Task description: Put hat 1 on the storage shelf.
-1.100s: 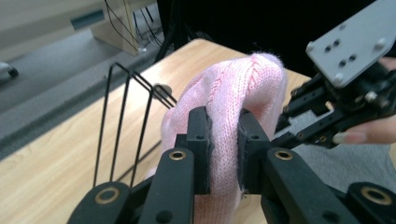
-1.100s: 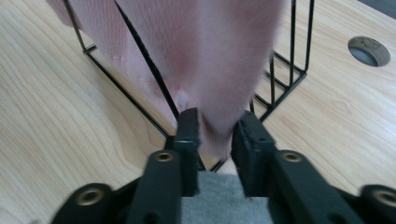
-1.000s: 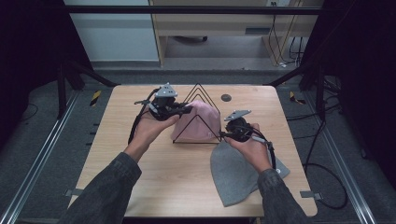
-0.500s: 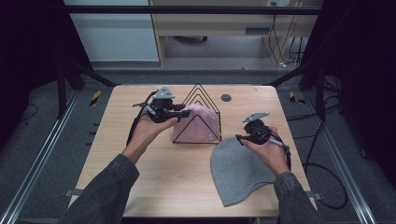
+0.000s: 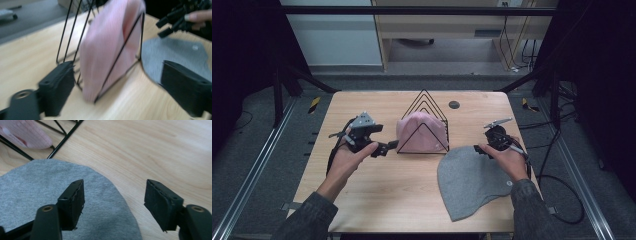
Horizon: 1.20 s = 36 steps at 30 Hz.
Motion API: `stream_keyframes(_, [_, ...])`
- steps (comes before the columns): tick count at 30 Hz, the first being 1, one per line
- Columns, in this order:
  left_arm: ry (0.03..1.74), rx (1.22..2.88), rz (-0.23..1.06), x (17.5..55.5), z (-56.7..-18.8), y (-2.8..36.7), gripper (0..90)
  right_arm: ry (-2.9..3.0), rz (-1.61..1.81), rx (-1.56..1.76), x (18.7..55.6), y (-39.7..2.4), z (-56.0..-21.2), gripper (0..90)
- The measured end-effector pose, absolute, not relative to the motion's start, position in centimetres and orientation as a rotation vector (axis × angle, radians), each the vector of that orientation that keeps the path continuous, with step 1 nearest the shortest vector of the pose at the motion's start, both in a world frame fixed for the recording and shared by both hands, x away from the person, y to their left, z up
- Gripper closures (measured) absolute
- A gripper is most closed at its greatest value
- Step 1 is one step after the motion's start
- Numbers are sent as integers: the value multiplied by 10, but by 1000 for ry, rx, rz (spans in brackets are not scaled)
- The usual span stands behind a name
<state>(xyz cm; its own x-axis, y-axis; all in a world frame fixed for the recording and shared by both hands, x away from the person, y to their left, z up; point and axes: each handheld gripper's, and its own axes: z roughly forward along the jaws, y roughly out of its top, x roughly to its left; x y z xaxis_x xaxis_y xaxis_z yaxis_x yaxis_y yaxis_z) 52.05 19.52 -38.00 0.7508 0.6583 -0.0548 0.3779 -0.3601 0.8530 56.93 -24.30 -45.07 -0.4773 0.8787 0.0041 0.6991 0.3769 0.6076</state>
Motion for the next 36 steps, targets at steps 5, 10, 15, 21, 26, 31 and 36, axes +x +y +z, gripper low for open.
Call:
stream_keyframes(5, [839, 2062, 439, 494, -411, 211, 49, 2369, 820, 1410, 578, -236, -464, 399])
stream_keyframes(10, [867, 2093, 401, 476, -431, 223, 56, 2396, 753, 1397, 583, -225, -473, 405])
stream_keyframes(15, [896, 2132, 353, 459, -446, 232, 56, 2415, 697, 1388, 582, -220, -478, 391])
stream_keyframes(21, [908, 2143, 377, 451, -450, 236, 64, 2420, 672, 1372, 578, -220, -479, 478])
stream_keyframes(26, [938, 2153, 368, 455, -453, 240, 72, 2431, 676, 1351, 573, -222, -478, 665])
stream_keyframes(31, [951, 2141, 354, 458, -455, 242, 72, 2450, 714, 1310, 567, -223, -479, 850])
stream_keyframes(36, [950, 2149, 331, 458, -457, 241, 81, 2440, 802, 1313, 557, -227, -473, 861])
